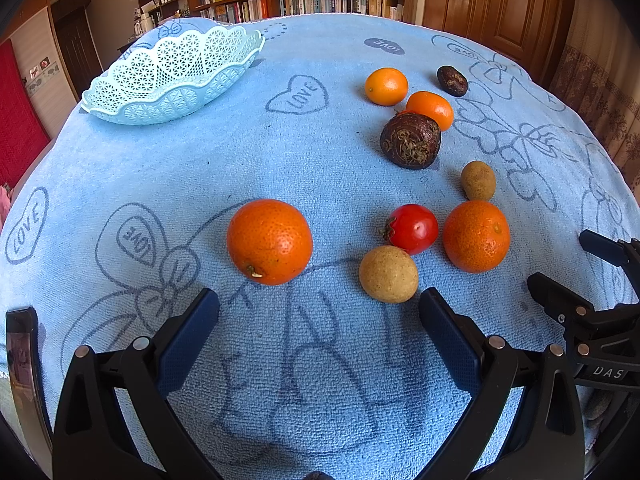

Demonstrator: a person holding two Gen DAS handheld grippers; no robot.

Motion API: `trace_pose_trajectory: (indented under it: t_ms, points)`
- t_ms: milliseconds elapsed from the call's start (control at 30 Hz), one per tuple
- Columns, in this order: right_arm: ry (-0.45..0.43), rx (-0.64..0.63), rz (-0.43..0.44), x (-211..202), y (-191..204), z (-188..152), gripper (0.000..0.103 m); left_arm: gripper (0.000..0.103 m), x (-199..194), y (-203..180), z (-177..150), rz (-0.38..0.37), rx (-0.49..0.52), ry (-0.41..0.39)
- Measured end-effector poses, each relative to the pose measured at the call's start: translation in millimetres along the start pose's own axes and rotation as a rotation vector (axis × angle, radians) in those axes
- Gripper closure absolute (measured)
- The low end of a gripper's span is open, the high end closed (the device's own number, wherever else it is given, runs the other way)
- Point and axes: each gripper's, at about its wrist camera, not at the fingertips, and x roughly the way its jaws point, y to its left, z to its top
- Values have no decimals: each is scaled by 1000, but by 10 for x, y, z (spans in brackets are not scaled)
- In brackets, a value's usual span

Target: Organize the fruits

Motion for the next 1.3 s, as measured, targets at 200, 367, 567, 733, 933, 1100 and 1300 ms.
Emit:
trace_pose_trajectory:
  t_ms: [200, 367, 567, 733, 933, 1100, 1300]
  points:
    - [12, 4, 21, 3, -40, -3, 5, 2, -1, 0, 3, -1, -1, 1]
    - [38, -16, 26, 22, -31, 30, 5, 2, -9, -13, 8, -4, -2, -1]
    - [32, -15, 28, 17, -26, 15, 5, 2, -2, -6, 2, -3, -1, -2]
    - [19, -5, 38, 2, -41, 8, 5, 2, 0, 14, 8, -4, -1, -2]
    - [-26, 85, 134, -113, -172, 34, 5, 2, -95, 103, -10, -76, -40, -44]
    - [-87, 108, 190, -255, -126, 69, 5, 2, -228, 163, -22, -139, -70, -110]
    - [-95, 55, 162, -238, -4, 40, 5, 19, -214, -29, 26, -143, 26, -104]
